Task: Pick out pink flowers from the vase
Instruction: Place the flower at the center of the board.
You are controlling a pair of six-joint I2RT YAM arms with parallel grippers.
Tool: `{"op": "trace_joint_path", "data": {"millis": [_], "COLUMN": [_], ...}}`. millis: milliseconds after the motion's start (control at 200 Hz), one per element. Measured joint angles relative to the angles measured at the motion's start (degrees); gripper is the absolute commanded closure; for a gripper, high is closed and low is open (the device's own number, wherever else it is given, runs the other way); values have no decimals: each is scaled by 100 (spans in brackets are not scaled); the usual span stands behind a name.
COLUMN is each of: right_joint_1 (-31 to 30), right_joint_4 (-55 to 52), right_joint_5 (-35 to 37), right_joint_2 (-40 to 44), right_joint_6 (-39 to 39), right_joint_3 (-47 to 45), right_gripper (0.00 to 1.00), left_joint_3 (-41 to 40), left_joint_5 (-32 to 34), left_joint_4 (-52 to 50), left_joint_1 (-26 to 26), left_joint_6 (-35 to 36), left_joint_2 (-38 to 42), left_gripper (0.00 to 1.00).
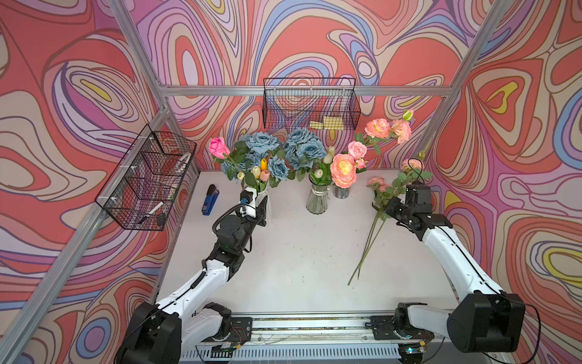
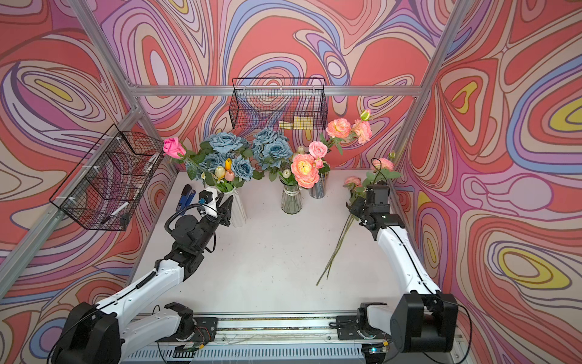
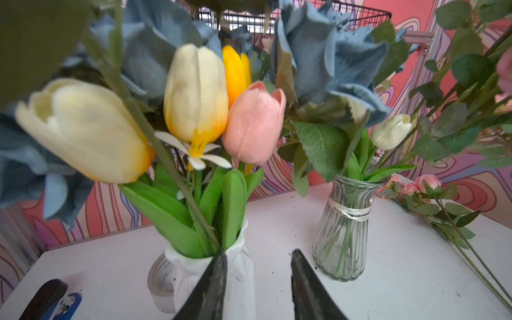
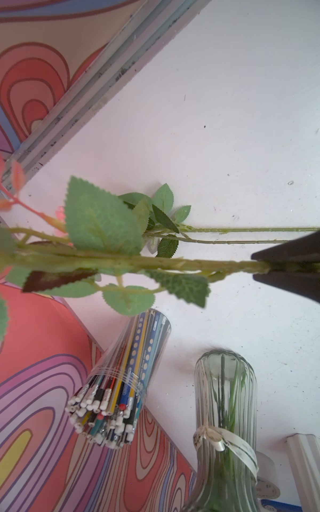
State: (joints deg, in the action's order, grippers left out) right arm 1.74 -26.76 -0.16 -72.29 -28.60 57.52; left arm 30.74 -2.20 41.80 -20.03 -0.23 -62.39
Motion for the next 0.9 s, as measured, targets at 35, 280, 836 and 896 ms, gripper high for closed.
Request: {"op": "trace_joint_path", "data": {"millis": [35,280,836,896], "right_joint_1": [7,7,7,7], "right_joint_4": [39,284,424,439], "right_joint_5": [-103,-621,-992,-1023], "right_joint_2": [-66,-518,-763,-815], "right_joint_6": [44,225,350,350], "right_joint_3": [-4,-131,-160,-157], "right_gripper": [100,100,100,100], "left_joint_3": [31,184,249,249], "left_joint_5": [-55,-407,7,87], "left_joint_4": [2,-7,22,48], "left_joint_1": [17,26,26,26], "left_joint_6": [0,-17,48,68], "left_joint_2": [-2,-90,-374,-424], "left_gripper": [64,76,70,70]}}
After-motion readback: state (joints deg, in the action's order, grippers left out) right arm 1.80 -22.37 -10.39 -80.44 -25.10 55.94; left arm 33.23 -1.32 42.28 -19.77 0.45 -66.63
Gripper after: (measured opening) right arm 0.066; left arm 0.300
